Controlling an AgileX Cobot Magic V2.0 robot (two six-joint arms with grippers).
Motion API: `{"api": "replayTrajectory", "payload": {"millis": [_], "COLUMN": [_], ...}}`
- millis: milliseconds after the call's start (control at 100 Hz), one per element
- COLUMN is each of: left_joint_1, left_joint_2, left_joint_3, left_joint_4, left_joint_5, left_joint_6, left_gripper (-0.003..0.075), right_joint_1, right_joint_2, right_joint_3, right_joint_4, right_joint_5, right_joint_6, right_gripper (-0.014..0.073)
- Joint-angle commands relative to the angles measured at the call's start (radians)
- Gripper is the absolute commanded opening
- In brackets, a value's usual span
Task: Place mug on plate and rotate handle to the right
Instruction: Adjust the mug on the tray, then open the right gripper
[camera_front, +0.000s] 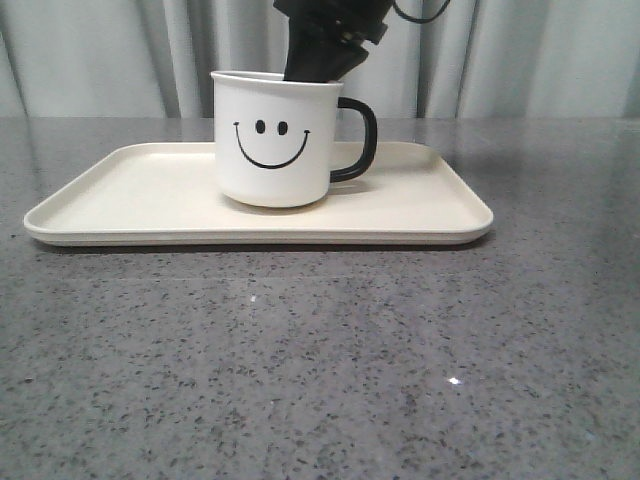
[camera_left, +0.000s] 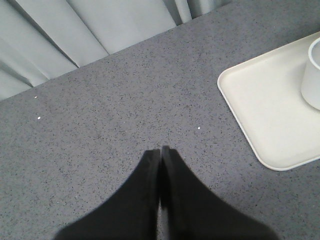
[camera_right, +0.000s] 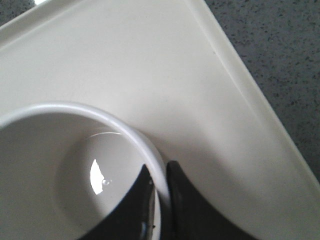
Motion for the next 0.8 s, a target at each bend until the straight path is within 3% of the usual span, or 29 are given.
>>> {"api": "replayTrajectory", "payload": {"millis": [0, 330, 790], "left_joint_1": [0.0, 0.0, 0.0], "left_joint_2": [0.0, 0.0, 0.0], "left_joint_3": [-0.022, -0.022, -0.022], "left_joint_4": [0.017, 0.017, 0.017], "left_joint_5": [-0.02, -0.02, -0.02], "left_joint_6": [-0.011, -0.011, -0.011], "left_gripper": [-0.002, -0.002, -0.002], "right_joint_1": [-0.002, -0.002, -0.006], "right_joint_2": [-0.061, -0.061, -0.12], "right_joint_3": [-0.025, -0.025, -0.088], "right_joint_4": [0.043, 0.048, 0.051], "right_joint_5": [0.089, 0.089, 0.087], "right_joint_6": [-0.002, 0.002, 0.013], "right_gripper": [0.0076, 0.0197, 0.0207]}}
